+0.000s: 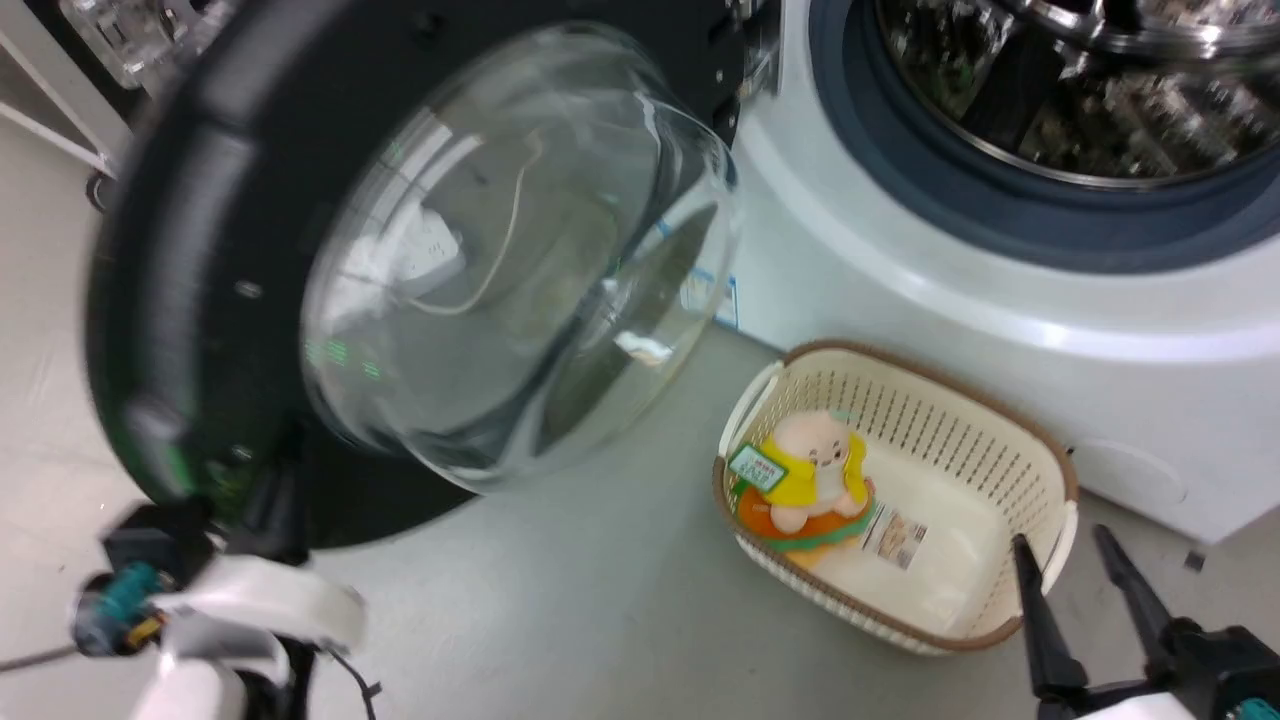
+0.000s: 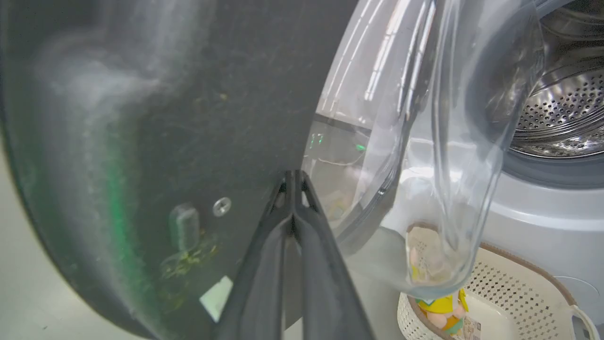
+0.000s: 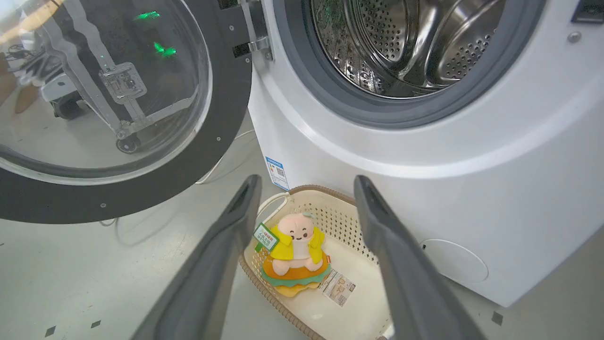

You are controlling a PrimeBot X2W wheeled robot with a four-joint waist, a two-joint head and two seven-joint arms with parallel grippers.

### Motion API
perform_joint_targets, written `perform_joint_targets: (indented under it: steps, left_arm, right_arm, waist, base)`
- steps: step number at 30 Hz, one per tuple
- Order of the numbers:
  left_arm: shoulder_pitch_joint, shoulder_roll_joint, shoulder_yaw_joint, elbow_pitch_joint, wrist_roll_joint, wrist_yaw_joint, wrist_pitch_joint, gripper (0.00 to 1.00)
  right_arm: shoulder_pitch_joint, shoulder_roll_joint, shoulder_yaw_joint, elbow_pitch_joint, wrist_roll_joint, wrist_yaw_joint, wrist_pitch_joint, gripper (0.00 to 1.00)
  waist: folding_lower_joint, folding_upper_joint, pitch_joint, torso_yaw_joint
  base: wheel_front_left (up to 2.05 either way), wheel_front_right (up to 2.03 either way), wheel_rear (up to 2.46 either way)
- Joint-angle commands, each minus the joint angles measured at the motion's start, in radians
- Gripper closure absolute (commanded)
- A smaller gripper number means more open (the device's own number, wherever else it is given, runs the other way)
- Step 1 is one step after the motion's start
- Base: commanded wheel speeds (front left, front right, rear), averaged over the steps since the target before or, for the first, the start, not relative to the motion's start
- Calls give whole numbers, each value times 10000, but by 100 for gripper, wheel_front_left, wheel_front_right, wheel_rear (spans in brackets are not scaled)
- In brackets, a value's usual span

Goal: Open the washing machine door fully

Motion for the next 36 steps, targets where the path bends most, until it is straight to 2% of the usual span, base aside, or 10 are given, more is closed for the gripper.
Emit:
perform_joint_targets:
  steps: [1,6,7,11,21,24,28,36]
  left_arm:
    - [-511,132,327,392,-251,-12,-91,100]
    - [-1366,679,1007,1575,-670,-231,-313,100]
    - [-1880,952,1316,2319,-909,-430,-454,100]
    - [-2525,1266,1576,3289,-1085,-702,-645,100]
    - [-3390,1558,1664,4828,-871,-1144,-920,100]
    - [-3258,1543,1658,4674,-681,-1206,-930,100]
    - [-2588,1289,1774,3677,-205,-1259,-935,100]
    - [-682,270,1561,1065,306,-1335,-937,100]
  right_arm:
    - [166,-95,-129,-258,-137,8,111,0]
    - [188,-178,-279,-735,-272,8,357,0]
    - [170,-244,-361,-930,-312,8,482,0]
    - [123,-276,-411,-1126,-344,8,604,0]
    - [61,-236,-395,-1160,-344,8,632,0]
    - [29,-175,-380,-1065,-302,8,529,0]
    - [-2,-46,-345,-778,-246,8,260,0]
    - [-169,178,-210,-103,52,8,-322,0]
  waist:
    - [-1,0,463,17]
    - [-1,0,955,-175]
    - [-1,0,1138,-256]
    - [-1,0,1298,-335]
    - [-1,0,1211,-528]
    - [-1,0,1052,-599]
    - [-1,0,620,-726]
    - [-1,0,-523,-1295]
  base:
    - [0,0,0]
    - [0,0,0]
    - [0,0,0]
    - [0,0,0]
    - [0,0,0]
    - [0,0,0]
    - [0,0,0]
    - [0,0,0]
